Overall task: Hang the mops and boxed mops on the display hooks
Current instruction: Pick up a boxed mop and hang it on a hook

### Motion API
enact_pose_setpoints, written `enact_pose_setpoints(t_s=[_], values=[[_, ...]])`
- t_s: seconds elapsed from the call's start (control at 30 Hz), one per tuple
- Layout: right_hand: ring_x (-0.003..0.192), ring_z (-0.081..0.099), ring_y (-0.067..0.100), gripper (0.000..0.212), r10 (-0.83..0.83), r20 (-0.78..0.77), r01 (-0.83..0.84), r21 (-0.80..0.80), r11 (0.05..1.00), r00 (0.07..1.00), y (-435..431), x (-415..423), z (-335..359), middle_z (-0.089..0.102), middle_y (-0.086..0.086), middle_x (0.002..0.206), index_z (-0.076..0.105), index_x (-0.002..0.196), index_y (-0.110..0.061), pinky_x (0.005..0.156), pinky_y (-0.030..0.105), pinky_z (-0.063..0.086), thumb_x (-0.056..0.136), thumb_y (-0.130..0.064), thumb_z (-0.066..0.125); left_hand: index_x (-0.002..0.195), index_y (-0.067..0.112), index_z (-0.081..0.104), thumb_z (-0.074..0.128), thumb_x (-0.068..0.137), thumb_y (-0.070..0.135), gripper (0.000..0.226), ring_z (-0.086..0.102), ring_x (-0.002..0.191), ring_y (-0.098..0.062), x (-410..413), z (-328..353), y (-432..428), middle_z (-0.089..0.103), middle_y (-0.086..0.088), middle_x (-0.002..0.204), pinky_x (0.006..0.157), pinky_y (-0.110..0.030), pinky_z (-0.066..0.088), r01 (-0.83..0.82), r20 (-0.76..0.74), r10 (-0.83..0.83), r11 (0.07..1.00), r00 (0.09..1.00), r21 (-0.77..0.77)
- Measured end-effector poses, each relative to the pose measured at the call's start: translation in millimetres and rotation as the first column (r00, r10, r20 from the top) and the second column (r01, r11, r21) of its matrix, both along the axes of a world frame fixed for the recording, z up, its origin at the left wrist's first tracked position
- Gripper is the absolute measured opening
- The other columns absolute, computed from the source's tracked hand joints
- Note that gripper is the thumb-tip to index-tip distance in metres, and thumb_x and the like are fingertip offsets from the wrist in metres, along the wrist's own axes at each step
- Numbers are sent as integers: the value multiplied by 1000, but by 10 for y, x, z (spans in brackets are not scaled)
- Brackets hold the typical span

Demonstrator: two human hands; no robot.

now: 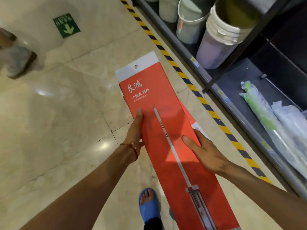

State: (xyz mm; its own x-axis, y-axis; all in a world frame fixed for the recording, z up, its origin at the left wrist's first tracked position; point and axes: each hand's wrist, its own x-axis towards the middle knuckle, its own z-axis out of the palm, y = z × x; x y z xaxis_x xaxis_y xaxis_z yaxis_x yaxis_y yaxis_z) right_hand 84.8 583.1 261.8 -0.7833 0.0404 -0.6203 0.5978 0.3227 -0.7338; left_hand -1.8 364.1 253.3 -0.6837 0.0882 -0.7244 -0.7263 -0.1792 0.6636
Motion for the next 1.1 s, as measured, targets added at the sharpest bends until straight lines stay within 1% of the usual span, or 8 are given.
enact_pose_setpoints(t_s=[0.07,0.2,0.3,0.4,0.53,0.67,0.93,1.1], values=[[111,65,-6,50,-31,-2,30,-15,999,1000,26,197,294,65,-17,133,51,135,-46,90,9,50,90,-67,57,129,30,67,58,72,85,80,72,115,-22,129,203,121,75,2,125,109,-51,50,6,-43,-5,1000,999,23],[100,72,-1,20,-120,4,120,-91,989,993,167,556,781,71,-14,121,56,120,-49,81,16,56,100,-48,59,122,24,73,62,65,91,88,76,105,-22,333,581,365,79,1,117,103,-47,56,-23,-117,14,997,993,-72],[106,74,12,38,-200,11,199,-136,970,980,348,839,1064,71,-4,125,56,130,-42,94,36,60,96,-53,67,116,26,77,56,57,100,97,76,101,-22,549,887,556,80,5,108,100,-46,57,18,-185,-48,986,982,-163],[108,74,18,56,-218,-7,215,-122,969,976,581,1147,1395,71,0,124,56,132,-39,100,46,58,83,-58,73,91,28,78,54,85,81,59,75,92,-17,798,1335,791,79,10,90,85,-34,57,67,-286,-137,969,948,-239],[104,70,2,60,-181,-110,174,-71,982,977,893,1582,1954,68,-6,128,50,139,-39,90,23,55,88,-65,67,98,20,80,45,83,88,79,71,86,-20,1149,1802,1087,79,6,92,83,-35,54,119,-425,-250,943,870,-311],[120,66,5,86,-283,-271,275,-67,959,920,1171,1897,2595,61,-14,139,37,152,-41,107,37,51,81,-81,64,100,23,79,56,85,79,62,76,98,-26,1573,2401,1456,81,-3,100,97,-48,57,164,-483,-268,955,833,-248],[97,69,-2,63,-443,-513,507,-16,862,735,1555,2496,4014,68,-14,119,51,136,-29,69,12,51,92,-74,49,98,17,82,51,71,94,88,78,90,-25,2210,3733,2105,82,-4,90,94,-48,60,416,-560,-494,868,666,-270],[106,65,-3,66,-403,-630,547,42,836,664,1800,2816,4631,67,-13,126,53,140,-27,71,8,47,95,-74,41,122,24,76,65,69,88,85,74,111,-29,2344,4449,2427,78,-7,118,106,-51,52,579,-597,-503,812,625,-78]])
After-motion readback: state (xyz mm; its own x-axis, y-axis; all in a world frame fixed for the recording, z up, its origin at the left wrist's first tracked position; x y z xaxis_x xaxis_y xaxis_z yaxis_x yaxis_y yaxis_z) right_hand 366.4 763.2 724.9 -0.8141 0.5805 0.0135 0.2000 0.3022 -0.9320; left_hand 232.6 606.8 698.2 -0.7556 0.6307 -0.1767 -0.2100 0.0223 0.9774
